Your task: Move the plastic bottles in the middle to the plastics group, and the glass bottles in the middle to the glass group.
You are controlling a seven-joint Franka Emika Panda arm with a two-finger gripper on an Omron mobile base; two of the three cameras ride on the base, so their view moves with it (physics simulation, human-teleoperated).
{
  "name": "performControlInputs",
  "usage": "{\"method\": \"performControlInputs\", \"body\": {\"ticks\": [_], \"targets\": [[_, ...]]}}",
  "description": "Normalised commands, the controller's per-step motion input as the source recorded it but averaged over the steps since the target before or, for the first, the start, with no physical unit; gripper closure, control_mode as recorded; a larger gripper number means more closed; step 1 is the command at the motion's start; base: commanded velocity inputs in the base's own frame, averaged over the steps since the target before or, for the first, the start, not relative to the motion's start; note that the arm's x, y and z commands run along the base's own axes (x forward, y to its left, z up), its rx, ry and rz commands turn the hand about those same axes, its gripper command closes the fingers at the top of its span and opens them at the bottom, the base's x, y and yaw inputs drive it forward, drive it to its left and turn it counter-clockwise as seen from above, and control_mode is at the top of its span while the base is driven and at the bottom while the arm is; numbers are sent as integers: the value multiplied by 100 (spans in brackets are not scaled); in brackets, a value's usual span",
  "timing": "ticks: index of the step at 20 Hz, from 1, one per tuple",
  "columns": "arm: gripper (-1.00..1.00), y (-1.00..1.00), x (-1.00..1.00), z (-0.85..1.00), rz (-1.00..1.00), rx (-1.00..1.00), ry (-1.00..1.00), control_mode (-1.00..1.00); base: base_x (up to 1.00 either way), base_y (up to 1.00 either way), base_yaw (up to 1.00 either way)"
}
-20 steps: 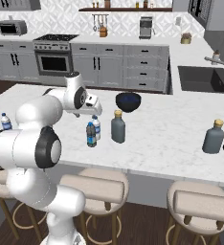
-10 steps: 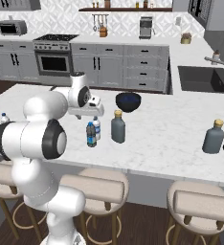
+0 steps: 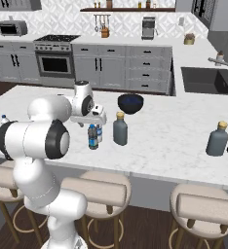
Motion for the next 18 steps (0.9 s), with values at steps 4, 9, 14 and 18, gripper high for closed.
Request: {"method": "performControlInputs", "body": {"ticks": [4,9,14,18], "targets": [[-100,-3,0,-5,0,0,0,-100,0,0,0],[-100,-6,10,-11,0,0,0,-100,0,0,0],[-100,-14,7,-16,0,0,0,-100,0,0,0],[-100,-1,2,-17,0,0,0,-100,0,0,0]]}}
